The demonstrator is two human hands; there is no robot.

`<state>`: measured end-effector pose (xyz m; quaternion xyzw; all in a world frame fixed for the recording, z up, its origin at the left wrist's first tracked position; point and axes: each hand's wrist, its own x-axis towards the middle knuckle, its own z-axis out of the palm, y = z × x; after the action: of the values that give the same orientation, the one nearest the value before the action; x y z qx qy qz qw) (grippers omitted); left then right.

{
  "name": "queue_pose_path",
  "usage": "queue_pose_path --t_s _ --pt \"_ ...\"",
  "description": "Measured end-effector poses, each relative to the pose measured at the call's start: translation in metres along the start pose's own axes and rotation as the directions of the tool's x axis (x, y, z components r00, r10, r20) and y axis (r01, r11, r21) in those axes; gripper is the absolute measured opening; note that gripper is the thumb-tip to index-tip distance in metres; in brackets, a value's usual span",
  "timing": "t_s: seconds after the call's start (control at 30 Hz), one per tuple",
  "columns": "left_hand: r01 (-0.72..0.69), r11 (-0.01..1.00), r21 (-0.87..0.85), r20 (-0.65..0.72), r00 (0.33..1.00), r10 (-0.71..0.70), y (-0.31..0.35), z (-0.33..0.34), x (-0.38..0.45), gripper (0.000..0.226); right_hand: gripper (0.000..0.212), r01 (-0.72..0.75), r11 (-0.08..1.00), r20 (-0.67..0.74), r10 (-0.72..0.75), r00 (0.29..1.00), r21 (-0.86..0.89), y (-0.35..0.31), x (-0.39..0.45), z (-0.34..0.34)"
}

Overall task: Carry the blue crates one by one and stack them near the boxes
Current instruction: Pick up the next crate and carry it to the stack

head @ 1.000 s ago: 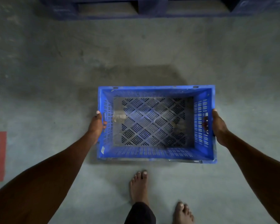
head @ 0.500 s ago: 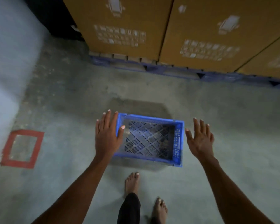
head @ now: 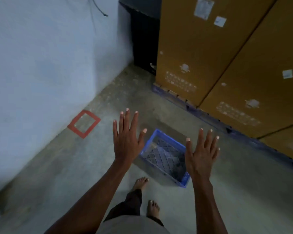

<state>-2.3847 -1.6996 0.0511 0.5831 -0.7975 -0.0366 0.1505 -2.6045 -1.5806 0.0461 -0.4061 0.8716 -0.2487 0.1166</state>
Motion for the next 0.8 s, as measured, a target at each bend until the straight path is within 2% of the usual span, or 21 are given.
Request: queue_pose_path --t_s 0.13,0.23,0.37,0.5,0.57,0.63,0.7,0.8 --pt "0.143 0.99 0.015 -0.082 0.987 -0.141 -0.013 -0.046 -0.062 0.066 0.07 0.144 0.987 0.053 -0.148 0.988 0.065 -0.035 -0.049 -0.012" --pt "0.276 0.961 0.018 -0.137 0.953 -0.271 -0.032 -0.07 -0.119 0.065 0.069 0.258 0.962 0.131 -0.269 0.954 0.093 -0.054 -0.088 -0.008" --pt "0.484 0.875 -0.015 -0.205 0.855 -0.477 -0.073 -0.096 -0.212 0.064 0.07 0.452 0.888 0.284 -0.457 0.843 0.089 -0.091 -0.138 0.008" --pt "0.672 0.737 -0.076 -0.311 0.686 -0.658 -0.125 -0.129 -0.307 0.063 0.07 0.634 0.751 0.37 -0.651 0.663 0.185 -0.145 -0.202 0.026" --pt "0.766 0.632 -0.118 -0.346 0.565 -0.749 -0.153 -0.147 -0.363 0.063 0.071 0.721 0.647 0.414 -0.743 0.526 0.246 -0.175 -0.249 0.039" --pt "0.818 0.552 -0.161 -0.354 0.475 -0.806 -0.17 -0.161 -0.402 0.064 0.069 0.757 0.585 0.421 -0.789 0.447 0.293 -0.195 -0.282 0.05" --pt "0.878 0.432 -0.208 -0.373 0.338 -0.864 -0.195 -0.175 -0.46 0.065 0.068 0.807 0.488 0.427 -0.841 0.332 0.332 -0.222 -0.34 0.069" --pt "0.927 0.298 -0.227 -0.413 0.186 -0.892 -0.235 -0.2 -0.547 0.065 0.067 0.837 0.375 0.442 -0.878 0.183 0.398 -0.256 -0.434 0.1"
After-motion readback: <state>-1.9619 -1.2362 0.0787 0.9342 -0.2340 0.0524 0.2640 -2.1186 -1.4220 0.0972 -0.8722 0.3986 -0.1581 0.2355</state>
